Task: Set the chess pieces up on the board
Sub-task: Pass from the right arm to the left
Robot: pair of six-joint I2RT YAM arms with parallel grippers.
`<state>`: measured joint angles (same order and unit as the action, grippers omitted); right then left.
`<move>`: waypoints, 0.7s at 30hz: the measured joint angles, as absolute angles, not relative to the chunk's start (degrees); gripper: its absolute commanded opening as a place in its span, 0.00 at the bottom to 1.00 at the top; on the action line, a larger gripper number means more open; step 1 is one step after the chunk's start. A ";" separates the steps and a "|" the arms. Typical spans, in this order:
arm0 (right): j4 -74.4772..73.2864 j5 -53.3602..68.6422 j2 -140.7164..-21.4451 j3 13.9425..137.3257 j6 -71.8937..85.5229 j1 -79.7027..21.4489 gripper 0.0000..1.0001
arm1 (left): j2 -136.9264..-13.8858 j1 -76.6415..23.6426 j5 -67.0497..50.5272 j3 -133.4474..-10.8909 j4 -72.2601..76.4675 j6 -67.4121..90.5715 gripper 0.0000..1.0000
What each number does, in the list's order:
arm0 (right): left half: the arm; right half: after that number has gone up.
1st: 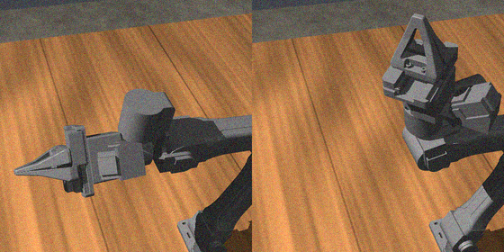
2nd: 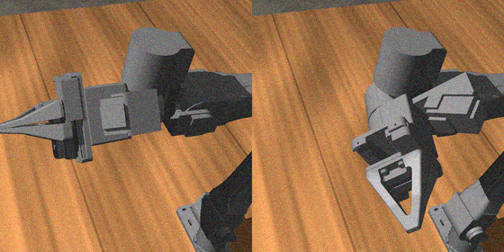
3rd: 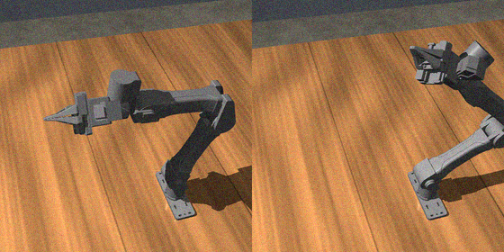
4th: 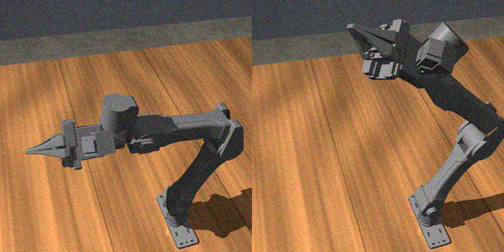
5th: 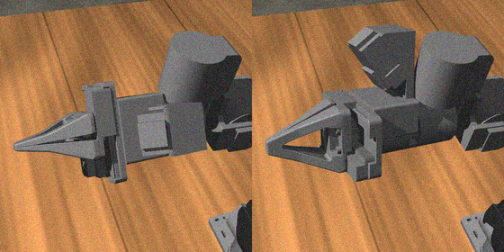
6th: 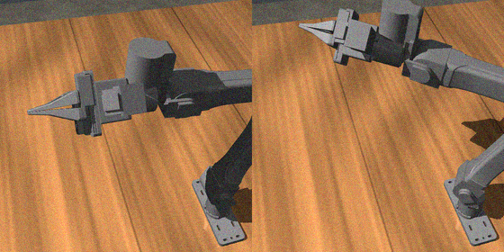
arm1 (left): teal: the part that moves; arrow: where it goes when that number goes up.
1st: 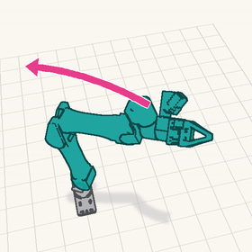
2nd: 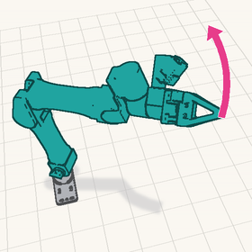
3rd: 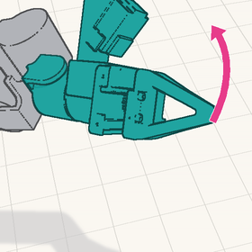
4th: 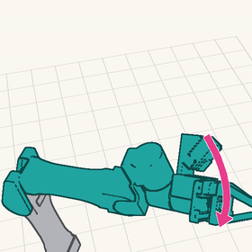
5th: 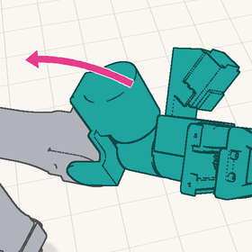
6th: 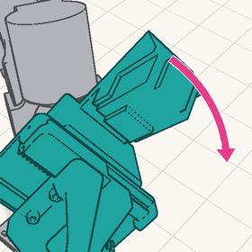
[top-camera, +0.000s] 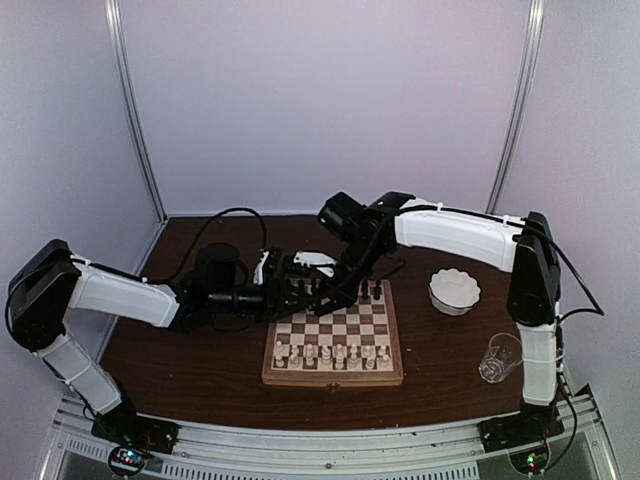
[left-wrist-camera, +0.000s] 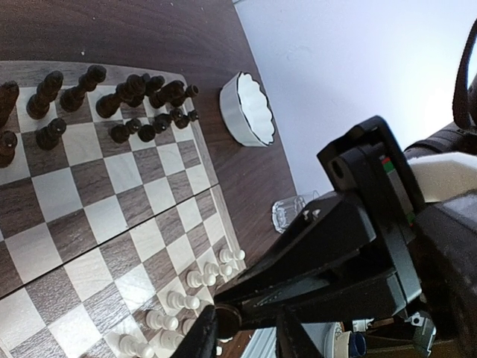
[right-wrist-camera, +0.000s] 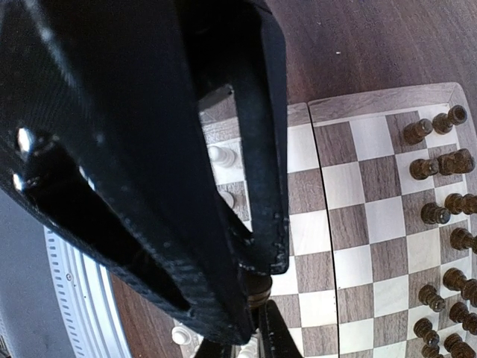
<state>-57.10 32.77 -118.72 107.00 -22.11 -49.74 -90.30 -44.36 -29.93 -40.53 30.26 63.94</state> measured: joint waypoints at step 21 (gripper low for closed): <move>-57.06 32.80 -117.54 107.00 -22.11 -49.91 0.07 | -90.39 -44.36 -30.04 -40.75 28.64 64.27 0.21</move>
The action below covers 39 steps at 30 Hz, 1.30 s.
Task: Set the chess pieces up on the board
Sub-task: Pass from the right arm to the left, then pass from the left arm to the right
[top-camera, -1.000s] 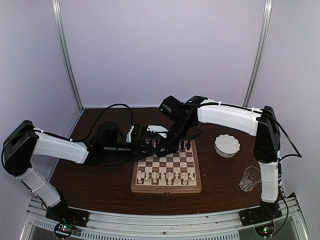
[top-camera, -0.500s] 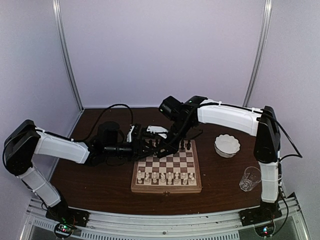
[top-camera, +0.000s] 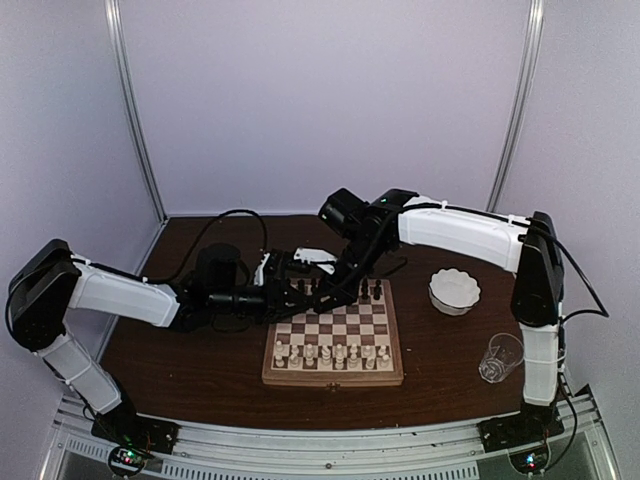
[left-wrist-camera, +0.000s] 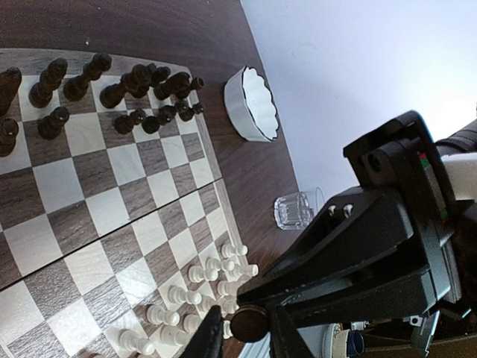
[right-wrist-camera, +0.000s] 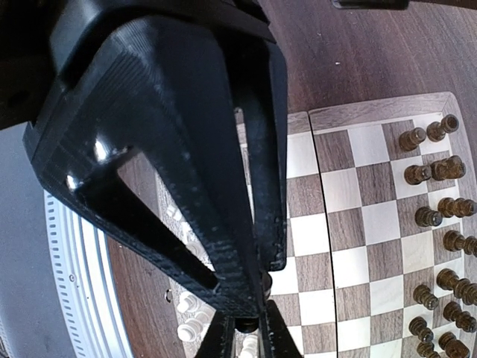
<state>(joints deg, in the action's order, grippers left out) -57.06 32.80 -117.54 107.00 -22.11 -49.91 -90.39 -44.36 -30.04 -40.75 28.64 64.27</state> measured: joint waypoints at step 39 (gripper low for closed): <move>20.53 68.99 -104.40 72.79 55.13 -35.86 0.49 | -79.88 -44.36 -17.93 -41.80 40.66 60.16 0.10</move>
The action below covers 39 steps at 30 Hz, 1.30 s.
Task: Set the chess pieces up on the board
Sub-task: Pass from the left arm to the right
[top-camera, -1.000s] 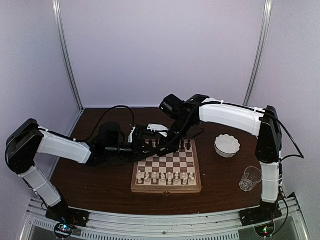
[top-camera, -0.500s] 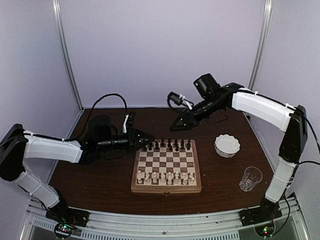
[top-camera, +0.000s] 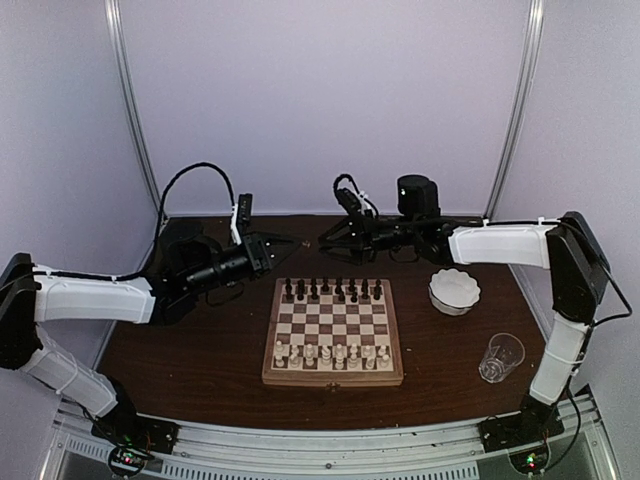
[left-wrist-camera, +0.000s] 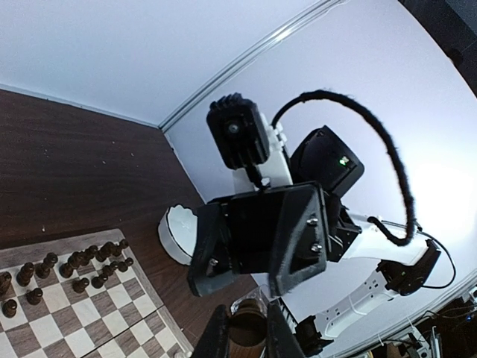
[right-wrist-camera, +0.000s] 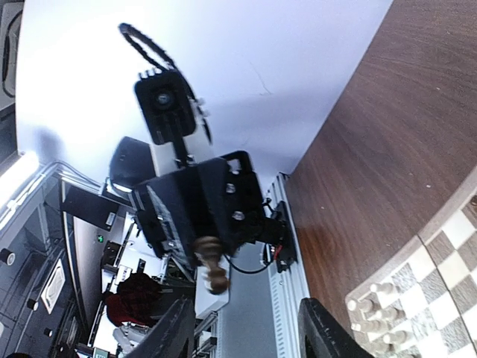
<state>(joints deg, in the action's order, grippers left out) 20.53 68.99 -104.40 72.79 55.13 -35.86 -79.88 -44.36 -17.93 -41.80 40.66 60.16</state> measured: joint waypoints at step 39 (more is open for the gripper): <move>21.34 69.56 -106.78 80.20 55.13 -38.59 0.05 | -82.52 -44.47 -16.60 -42.50 45.78 61.98 0.65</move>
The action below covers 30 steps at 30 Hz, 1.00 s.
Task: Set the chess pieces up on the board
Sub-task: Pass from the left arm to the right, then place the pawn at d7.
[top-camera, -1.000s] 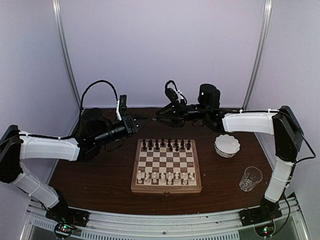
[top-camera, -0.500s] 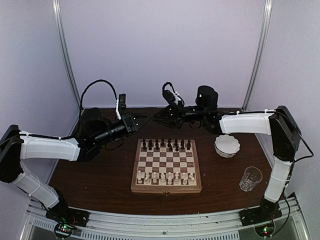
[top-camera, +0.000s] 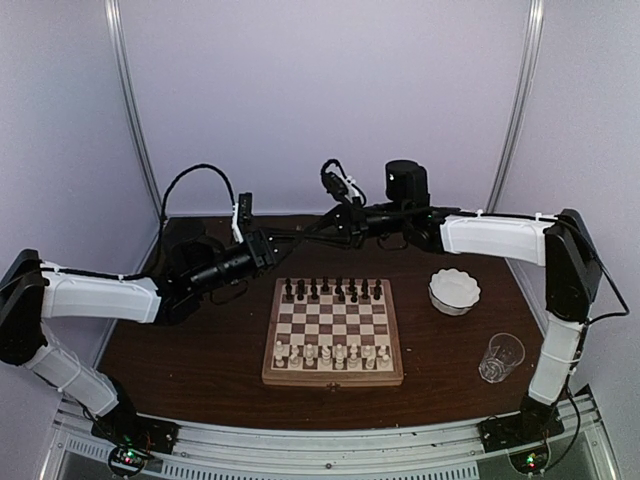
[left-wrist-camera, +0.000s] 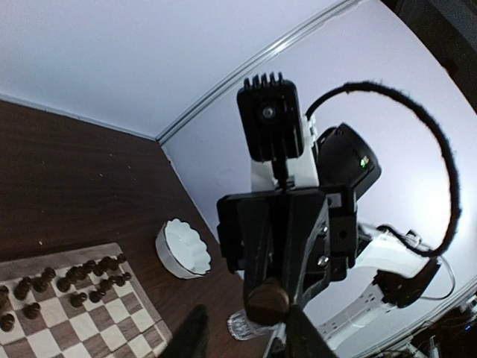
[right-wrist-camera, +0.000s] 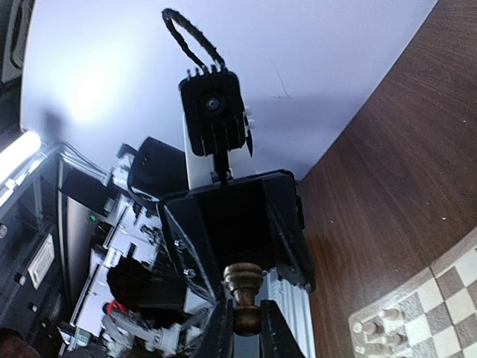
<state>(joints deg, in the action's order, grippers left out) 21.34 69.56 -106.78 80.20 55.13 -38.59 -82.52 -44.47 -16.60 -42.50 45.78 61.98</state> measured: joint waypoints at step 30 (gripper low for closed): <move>-64.18 17.54 -127.42 124.29 -24.27 -44.99 0.07 | -52.75 -44.47 1.67 -39.11 1.96 43.68 0.98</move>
